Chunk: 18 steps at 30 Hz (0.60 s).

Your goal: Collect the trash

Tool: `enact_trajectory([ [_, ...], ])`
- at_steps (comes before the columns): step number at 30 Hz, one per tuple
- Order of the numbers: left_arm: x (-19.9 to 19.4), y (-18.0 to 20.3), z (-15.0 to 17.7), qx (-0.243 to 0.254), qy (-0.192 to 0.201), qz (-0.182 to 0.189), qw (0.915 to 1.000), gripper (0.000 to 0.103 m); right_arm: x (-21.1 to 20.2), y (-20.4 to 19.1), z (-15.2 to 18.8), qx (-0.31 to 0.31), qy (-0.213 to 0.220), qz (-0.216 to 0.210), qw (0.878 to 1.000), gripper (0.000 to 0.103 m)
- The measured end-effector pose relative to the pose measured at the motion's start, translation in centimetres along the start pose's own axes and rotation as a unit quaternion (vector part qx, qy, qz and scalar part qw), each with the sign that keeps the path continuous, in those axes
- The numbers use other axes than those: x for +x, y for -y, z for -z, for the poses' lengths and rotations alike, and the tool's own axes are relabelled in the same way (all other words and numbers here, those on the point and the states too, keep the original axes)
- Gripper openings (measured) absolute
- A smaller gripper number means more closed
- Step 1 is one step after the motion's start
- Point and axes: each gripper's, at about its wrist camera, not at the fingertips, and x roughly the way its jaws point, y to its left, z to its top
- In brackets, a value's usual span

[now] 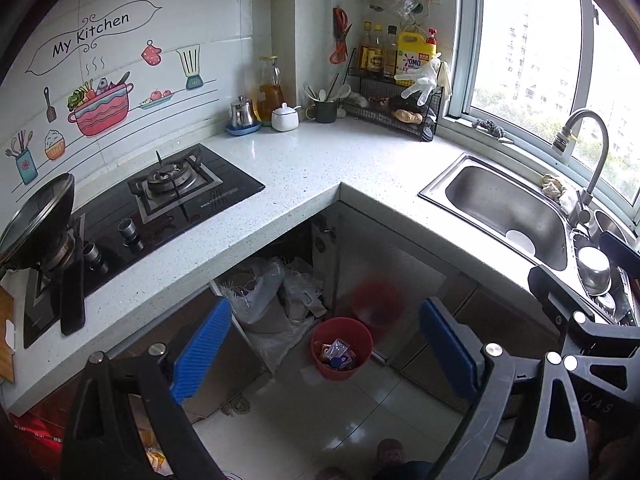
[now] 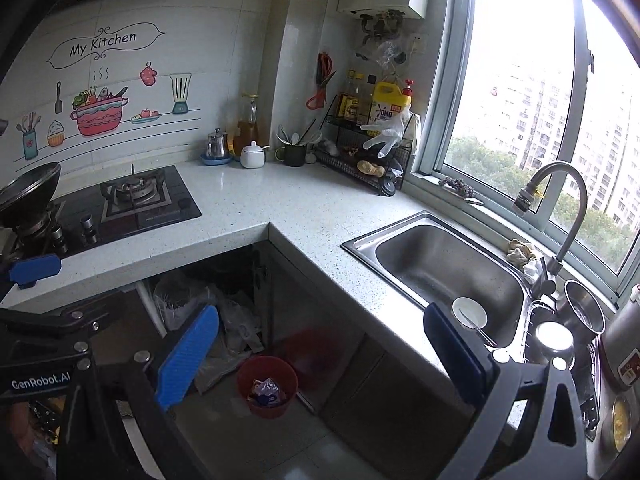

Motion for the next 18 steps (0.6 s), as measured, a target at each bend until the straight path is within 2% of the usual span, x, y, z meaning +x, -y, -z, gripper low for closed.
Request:
enact_trajectory([
  [18, -1.4, 0.1, 0.8, -0.006, 0.014, 0.002, 0.9999, 0.094, -1.4, -0.8, 0.1, -0.001, 0.009, 0.005, 1.0, 0.102],
])
